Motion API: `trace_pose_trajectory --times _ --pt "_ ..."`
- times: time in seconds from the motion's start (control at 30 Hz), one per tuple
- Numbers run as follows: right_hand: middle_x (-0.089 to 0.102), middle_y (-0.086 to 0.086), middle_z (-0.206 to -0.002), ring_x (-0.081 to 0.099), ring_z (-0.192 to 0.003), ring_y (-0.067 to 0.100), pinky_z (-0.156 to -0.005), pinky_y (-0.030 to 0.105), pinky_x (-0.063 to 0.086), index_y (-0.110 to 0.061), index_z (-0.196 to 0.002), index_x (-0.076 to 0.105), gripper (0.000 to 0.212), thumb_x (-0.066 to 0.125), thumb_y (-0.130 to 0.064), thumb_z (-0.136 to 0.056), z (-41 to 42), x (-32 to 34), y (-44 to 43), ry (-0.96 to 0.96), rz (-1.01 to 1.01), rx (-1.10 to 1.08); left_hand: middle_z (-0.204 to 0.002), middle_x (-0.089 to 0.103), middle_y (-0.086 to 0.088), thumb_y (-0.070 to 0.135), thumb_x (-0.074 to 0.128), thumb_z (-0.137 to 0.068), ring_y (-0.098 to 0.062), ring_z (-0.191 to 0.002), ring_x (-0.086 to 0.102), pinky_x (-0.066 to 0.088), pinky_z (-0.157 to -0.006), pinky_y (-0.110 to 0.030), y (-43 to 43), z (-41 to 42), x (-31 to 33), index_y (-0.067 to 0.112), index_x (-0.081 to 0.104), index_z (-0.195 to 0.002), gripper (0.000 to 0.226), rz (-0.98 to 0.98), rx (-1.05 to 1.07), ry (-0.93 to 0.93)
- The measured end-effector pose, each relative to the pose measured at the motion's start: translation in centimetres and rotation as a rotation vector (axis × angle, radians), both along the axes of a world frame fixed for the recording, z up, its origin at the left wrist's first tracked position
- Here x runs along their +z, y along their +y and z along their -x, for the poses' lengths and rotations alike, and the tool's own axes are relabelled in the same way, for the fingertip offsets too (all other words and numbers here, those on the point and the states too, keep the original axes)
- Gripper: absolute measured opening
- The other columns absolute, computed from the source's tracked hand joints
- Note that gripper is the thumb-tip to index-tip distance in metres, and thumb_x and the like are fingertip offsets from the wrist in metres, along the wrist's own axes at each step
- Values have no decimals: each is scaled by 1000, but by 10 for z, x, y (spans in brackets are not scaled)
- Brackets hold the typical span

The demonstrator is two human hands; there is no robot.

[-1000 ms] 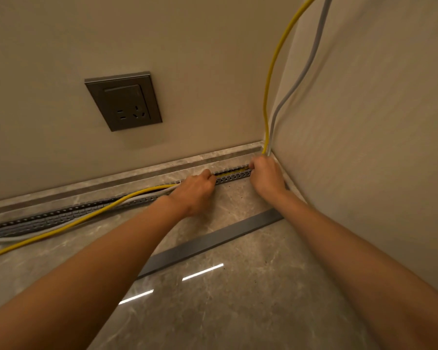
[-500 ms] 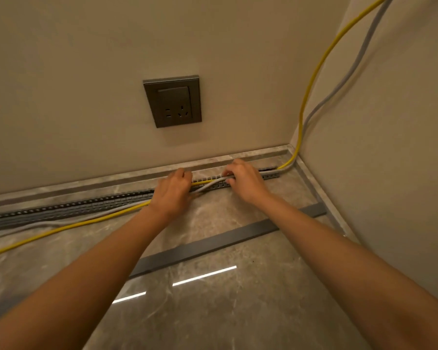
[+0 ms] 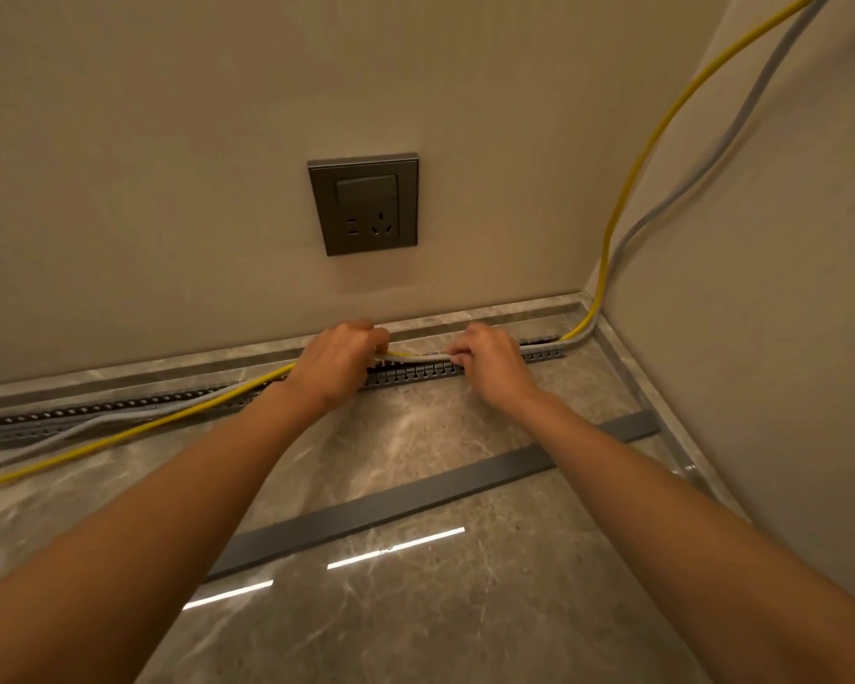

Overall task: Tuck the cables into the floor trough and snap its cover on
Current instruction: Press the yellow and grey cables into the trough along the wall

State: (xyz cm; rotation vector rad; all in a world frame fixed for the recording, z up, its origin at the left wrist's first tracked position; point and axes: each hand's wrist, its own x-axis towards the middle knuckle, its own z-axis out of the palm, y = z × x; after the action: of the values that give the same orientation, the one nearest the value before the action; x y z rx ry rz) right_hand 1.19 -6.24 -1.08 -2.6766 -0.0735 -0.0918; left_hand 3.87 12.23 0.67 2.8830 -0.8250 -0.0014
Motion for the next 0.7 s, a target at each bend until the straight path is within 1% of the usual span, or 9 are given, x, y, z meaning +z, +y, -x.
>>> trace_pose_trajectory --times 0.1,0.17,0.2,0.27,0.33,0.4,0.5,0.6,0.7 --pt "61 20 -111 58 -102 32 -87 34 46 0 -106 67 21 52 -2 -91 0 -2 1 8 21 8 -96 64 -24 -11 59 -76 -40 -88 61 49 -69 -44 1 3 -7 -3 69 -93 21 66 -23 -57" --pt "59 19 -112 57 -103 31 -87 34 46 1 -106 67 21 53 -3 -91 0 -2 1 9 16 -2 -87 64 -25 -12 61 -75 -41 -81 62 49 -62 -42 2 7 -11 -4 70 -88 18 63 -39 -75" --pt "59 19 -112 57 -104 31 -87 33 46 1 -105 67 20 53 -3 -91 0 -2 1 12 10 -9 -87 64 -24 -9 60 -77 -41 -82 61 46 -60 -40 2 10 -12 -4 70 -89 16 51 -36 -86" --pt "59 18 -111 56 -103 30 -86 33 46 2 -101 67 18 53 -4 -91 0 -1 1 19 -9 -37 -98 63 -20 0 55 -86 -36 -92 59 37 -62 -36 2 12 -15 0 67 -100 18 -38 -12 -98" --pt "58 18 -111 57 -102 30 -87 34 46 3 -96 66 15 54 -3 -90 1 0 1 25 -35 -68 -106 61 -16 6 50 -91 -32 -97 58 37 -64 -35 2 15 -15 4 62 -108 22 -144 -8 -75" --pt "57 19 -110 57 -100 30 -86 35 47 4 -94 66 13 55 -2 -90 1 -1 1 14 -55 -85 -105 62 -16 7 50 -91 -33 -94 60 43 -65 -37 4 16 -14 4 62 -107 21 -162 -18 -63" --pt "57 20 -107 57 -97 30 -83 33 47 5 -91 67 12 57 0 -88 2 -4 1 -28 -96 -119 -101 68 -15 13 49 -91 -35 -89 62 46 -66 -37 2 9 -7 9 64 -102 19 -171 -4 -49" --pt "63 20 -100 54 -85 21 -76 28 44 4 -86 69 12 58 1 -86 2 -4 0 -34 -163 -149 -107 68 -11 16 54 -89 -34 -95 61 50 -74 -37 -4 0 1 12 63 -106 19 -144 -11 -4" --pt "65 21 -95 55 -84 24 -77 34 47 4 -83 70 14 56 2 -86 2 -6 0 -69 -149 -142 -105 67 -12 10 53 -88 -35 -93 60 48 -72 -39 -11 -2 3 7 63 -94 12 -160 -45 1"
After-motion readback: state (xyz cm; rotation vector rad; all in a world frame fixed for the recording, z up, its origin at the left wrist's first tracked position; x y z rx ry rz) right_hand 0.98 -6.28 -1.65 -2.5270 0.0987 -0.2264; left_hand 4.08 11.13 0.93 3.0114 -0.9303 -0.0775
